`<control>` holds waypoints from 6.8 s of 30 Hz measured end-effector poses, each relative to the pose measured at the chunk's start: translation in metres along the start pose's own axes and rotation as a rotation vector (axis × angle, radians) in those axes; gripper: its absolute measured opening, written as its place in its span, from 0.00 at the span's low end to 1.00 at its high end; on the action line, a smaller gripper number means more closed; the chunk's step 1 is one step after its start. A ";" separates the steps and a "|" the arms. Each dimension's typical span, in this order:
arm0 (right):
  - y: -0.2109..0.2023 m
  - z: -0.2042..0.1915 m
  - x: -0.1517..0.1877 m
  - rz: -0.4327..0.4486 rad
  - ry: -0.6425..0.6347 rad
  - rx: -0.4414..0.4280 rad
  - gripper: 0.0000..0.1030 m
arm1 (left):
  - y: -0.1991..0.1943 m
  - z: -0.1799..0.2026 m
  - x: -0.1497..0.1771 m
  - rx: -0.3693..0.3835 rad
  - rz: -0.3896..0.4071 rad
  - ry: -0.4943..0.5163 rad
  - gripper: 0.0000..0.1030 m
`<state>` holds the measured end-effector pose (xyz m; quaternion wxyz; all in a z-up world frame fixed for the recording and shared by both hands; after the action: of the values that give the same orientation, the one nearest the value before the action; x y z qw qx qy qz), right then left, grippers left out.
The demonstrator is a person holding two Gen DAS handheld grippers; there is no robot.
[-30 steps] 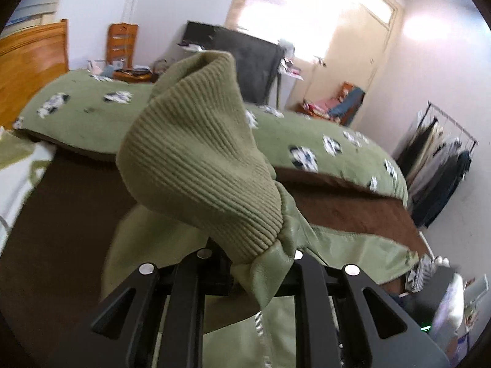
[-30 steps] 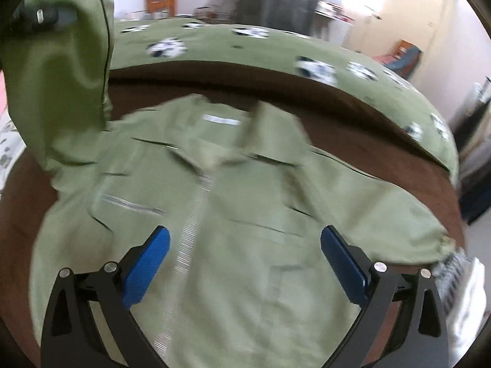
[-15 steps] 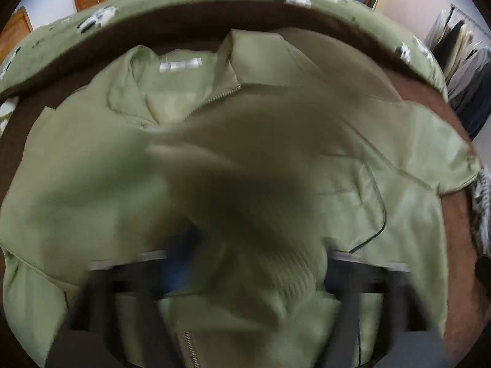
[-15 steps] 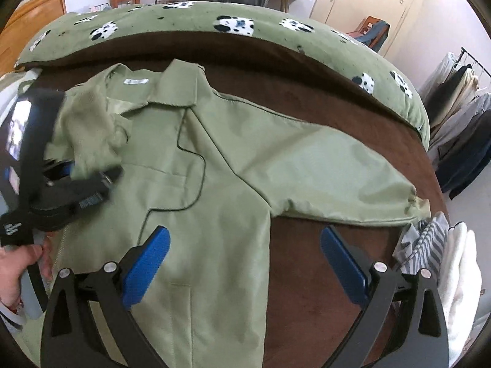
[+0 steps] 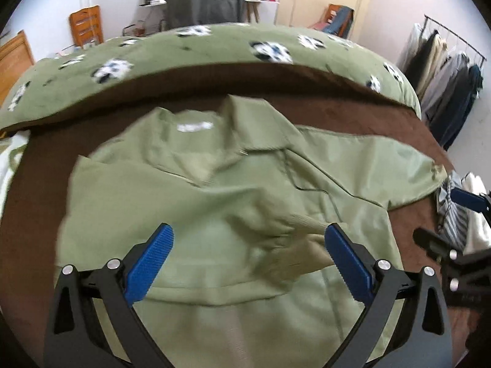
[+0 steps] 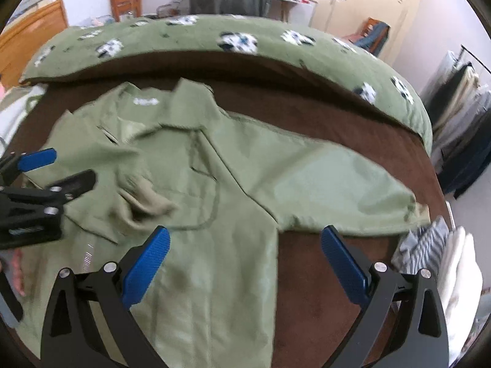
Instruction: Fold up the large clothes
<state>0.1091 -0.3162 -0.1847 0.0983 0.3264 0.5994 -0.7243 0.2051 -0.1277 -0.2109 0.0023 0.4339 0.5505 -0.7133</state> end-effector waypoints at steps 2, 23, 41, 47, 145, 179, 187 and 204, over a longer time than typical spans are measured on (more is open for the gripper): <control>-0.007 -0.021 -0.015 0.026 0.001 -0.075 0.94 | -0.014 -0.032 -0.002 -0.042 0.006 -0.007 0.94; 0.126 -0.103 0.042 -0.202 0.105 -0.230 0.07 | 0.119 -0.148 0.070 -0.088 -0.200 -0.090 0.94; 0.039 -0.080 0.012 -0.063 -0.032 -0.299 0.86 | 0.099 -0.124 0.051 -0.095 -0.177 -0.019 0.94; -0.007 0.010 -0.011 0.017 0.074 -0.140 0.86 | 0.055 -0.069 0.018 -0.033 -0.126 -0.022 0.94; 0.028 -0.190 -0.092 0.083 -0.080 -0.140 0.28 | -0.002 -0.168 0.042 -0.266 -0.100 -0.043 0.94; 0.009 -0.222 -0.052 0.187 -0.187 -0.192 0.89 | -0.031 -0.210 0.066 -0.321 -0.076 -0.124 0.94; 0.043 -0.150 -0.059 0.063 -0.032 -0.202 0.21 | -0.019 -0.161 0.017 -0.207 0.010 -0.133 0.94; 0.174 -0.042 -0.016 -0.109 0.042 -0.071 0.16 | 0.128 -0.111 0.046 -0.131 -0.180 -0.205 0.95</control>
<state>0.2293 -0.3267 -0.3175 0.0575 0.3047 0.6434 -0.6999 0.3067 -0.0686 -0.3412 0.0228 0.3064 0.6296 -0.7136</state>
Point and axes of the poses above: each gripper's, at about its wrist camera, not at the fingertips, and y roughly the way its jaws point, z to its right, x to its underside, the point moved 5 cm from there along y, roughly the way its jaws point, and after that the axes turned 7 degrees about y, right-handed, at the moved point
